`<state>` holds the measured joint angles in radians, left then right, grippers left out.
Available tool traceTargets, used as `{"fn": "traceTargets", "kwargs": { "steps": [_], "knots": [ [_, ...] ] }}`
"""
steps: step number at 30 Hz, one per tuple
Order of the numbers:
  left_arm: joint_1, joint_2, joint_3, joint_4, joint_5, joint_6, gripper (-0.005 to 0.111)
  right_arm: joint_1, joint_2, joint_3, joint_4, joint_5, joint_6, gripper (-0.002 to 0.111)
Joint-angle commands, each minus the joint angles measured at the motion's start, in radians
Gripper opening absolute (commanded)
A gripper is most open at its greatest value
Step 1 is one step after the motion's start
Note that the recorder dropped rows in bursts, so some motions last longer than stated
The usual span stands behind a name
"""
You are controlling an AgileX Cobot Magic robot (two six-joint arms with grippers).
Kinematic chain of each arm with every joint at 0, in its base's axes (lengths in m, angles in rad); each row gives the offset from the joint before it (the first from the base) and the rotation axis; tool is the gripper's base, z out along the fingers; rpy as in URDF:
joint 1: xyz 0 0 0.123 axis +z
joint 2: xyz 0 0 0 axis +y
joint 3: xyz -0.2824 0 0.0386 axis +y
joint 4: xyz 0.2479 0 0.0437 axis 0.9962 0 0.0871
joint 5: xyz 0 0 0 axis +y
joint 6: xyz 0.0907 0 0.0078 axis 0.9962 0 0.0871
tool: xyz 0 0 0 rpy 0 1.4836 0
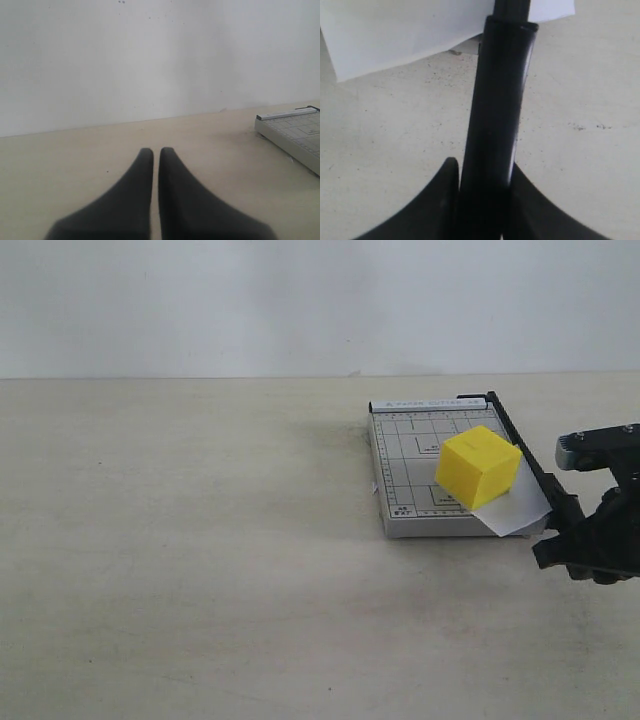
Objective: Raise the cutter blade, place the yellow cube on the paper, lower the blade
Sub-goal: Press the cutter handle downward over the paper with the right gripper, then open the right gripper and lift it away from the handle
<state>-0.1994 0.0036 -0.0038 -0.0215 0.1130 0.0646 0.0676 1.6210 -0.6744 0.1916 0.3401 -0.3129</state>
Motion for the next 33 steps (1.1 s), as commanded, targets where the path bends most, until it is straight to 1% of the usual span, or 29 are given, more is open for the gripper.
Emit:
{"fn": "traceTargets", "kwargs": {
  "steps": [1, 3, 4, 5, 9, 18, 24, 29, 30, 31, 33],
  "knots": [
    [0.001, -0.004, 0.004, -0.008, 0.001, 0.003, 0.004, 0.002, -0.015, -0.001, -0.015, 0.022, -0.044, 0.043],
    [0.001, -0.004, 0.004, -0.008, 0.001, 0.003, 0.004, 0.002, -0.015, -0.019, -0.013, 0.028, -0.044, 0.059],
    [0.001, -0.004, 0.004, -0.008, 0.001, 0.003, 0.004, 0.002, -0.015, -0.028, -0.013, 0.034, -0.044, 0.065],
    [0.001, -0.004, 0.004, -0.008, 0.001, 0.003, 0.004, 0.002, -0.015, -0.037, -0.013, 0.038, -0.044, 0.066],
    [0.001, -0.004, 0.004, -0.008, 0.001, 0.003, 0.004, 0.002, -0.015, -0.071, -0.013, 0.044, -0.044, 0.066],
    [0.001, -0.004, 0.004, -0.008, 0.001, 0.003, 0.004, 0.002, -0.041, -0.163, -0.013, 0.126, -0.044, 0.066],
    [0.001, -0.004, 0.004, -0.008, 0.001, 0.003, 0.004, 0.002, -0.194, -0.165, -0.013, 0.087, -0.042, 0.066],
    [0.001, -0.004, 0.004, -0.008, 0.001, 0.003, 0.004, 0.002, -0.372, -0.163, 0.014, 0.094, -0.035, 0.066],
    [0.001, -0.004, 0.004, -0.008, 0.001, 0.003, 0.004, 0.002, -0.413, -0.163, 0.028, 0.099, -0.037, 0.065],
    [0.001, -0.004, 0.004, -0.008, 0.001, 0.003, 0.004, 0.002, -0.456, -0.163, 0.047, 0.101, -0.041, 0.062],
    [0.001, -0.004, 0.004, -0.008, 0.001, 0.003, 0.004, 0.002, -0.539, -0.146, 0.105, 0.097, -0.076, 0.05]
  ]
}}
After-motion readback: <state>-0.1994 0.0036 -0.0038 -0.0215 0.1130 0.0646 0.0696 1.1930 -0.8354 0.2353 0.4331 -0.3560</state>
